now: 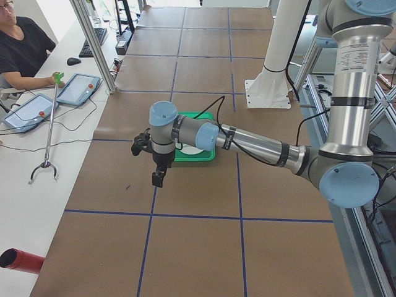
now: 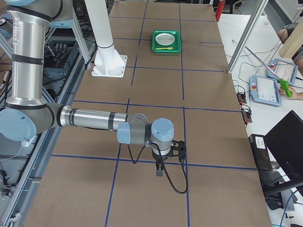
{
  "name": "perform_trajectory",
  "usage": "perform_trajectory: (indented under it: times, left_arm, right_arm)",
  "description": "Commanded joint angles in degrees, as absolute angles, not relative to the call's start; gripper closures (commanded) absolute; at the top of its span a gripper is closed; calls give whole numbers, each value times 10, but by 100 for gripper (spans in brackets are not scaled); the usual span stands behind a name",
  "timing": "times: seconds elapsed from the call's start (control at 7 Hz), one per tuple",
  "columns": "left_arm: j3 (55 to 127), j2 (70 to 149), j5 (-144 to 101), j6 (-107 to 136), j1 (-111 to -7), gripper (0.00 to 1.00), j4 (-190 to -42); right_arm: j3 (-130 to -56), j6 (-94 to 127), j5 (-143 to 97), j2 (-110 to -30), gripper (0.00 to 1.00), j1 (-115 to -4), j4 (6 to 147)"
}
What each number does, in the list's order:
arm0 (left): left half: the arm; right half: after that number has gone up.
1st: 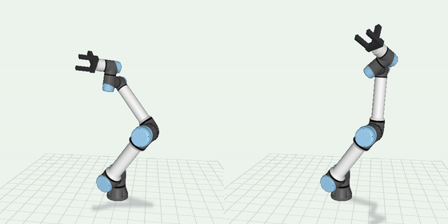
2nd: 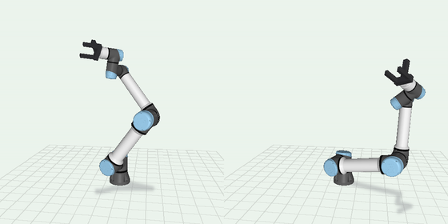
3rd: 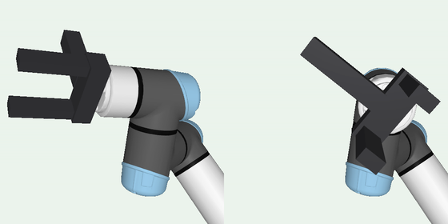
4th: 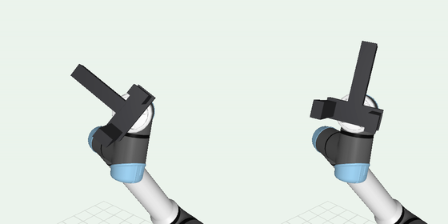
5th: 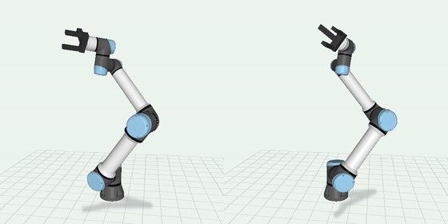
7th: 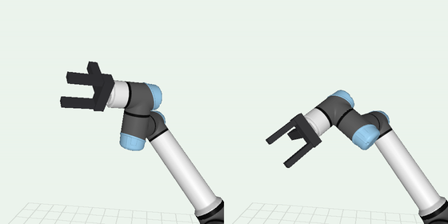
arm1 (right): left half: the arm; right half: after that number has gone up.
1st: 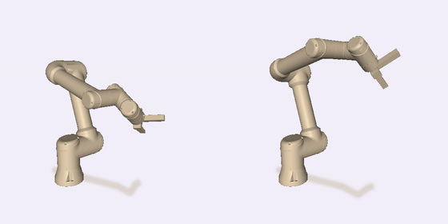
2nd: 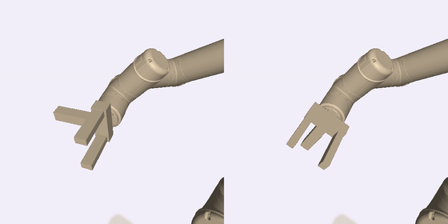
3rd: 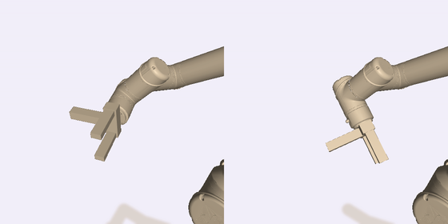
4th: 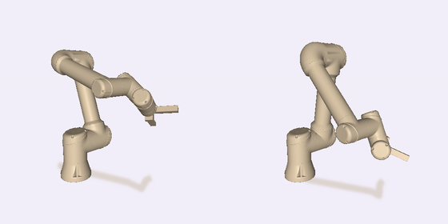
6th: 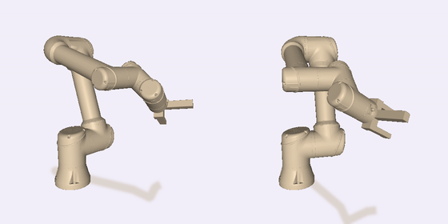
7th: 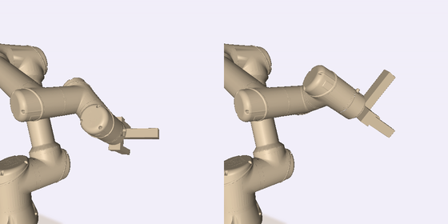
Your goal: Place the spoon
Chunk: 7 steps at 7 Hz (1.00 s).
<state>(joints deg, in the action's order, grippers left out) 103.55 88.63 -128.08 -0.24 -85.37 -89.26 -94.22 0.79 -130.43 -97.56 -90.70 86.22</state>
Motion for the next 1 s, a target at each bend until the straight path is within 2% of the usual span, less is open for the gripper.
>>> perform_trajectory:
  times: [0.0,0.86]
  left_arm:
    - [986,848,-1340,-68,-912,0,-887]
    - [969,836,-1350,-66,-913,0,-887]
  right_arm:
    - [-942,8,-1304,-976,0,-907,862]
    - [-942,8,-1304,-976,0,-907,862]
